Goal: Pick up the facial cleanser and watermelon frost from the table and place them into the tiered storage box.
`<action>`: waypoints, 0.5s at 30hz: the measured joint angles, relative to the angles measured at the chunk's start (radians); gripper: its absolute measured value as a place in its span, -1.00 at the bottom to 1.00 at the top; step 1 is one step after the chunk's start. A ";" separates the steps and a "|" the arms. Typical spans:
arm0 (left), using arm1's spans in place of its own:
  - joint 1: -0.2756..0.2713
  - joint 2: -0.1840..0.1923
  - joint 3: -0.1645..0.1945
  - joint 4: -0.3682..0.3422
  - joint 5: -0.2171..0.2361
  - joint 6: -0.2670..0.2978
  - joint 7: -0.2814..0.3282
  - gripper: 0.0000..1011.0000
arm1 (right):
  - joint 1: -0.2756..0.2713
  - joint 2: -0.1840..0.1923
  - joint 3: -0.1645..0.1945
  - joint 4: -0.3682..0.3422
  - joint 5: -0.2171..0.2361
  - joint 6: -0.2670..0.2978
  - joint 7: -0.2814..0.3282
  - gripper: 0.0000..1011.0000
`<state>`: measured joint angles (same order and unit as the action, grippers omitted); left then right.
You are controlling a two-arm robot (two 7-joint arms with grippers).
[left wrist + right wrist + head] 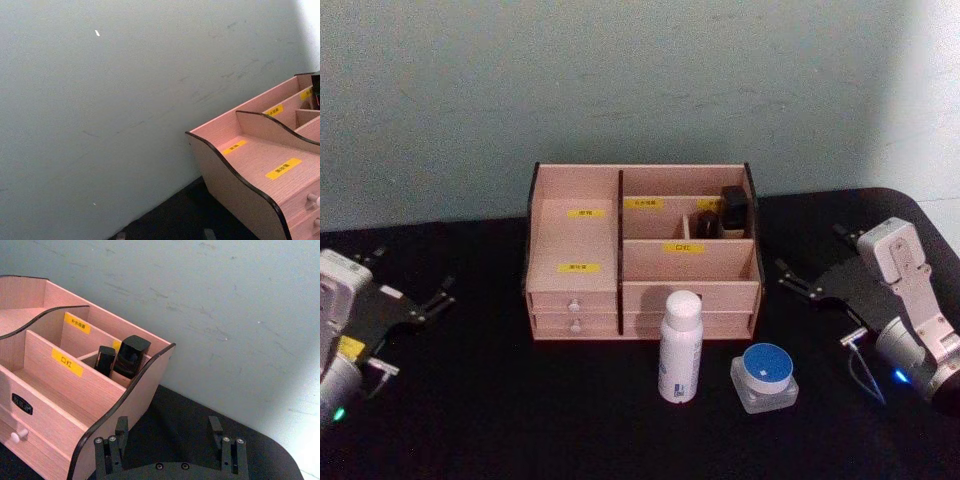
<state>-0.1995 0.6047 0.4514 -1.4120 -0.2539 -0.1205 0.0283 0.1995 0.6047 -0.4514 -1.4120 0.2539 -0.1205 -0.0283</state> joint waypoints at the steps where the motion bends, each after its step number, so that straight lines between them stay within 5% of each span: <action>1: 0.000 0.000 0.000 0.000 0.000 0.000 0.000 0.98 | 0.000 0.000 0.000 0.000 0.000 0.000 0.000 0.98; 15: 0.000 0.000 0.000 0.000 0.000 0.000 0.000 0.98 | 0.000 0.000 0.000 0.000 0.000 0.000 0.000 0.98</action>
<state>-0.1995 0.6047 0.4514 -1.4120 -0.2540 -0.1205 0.0283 0.1995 0.6047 -0.4514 -1.4119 0.2539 -0.1205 -0.0283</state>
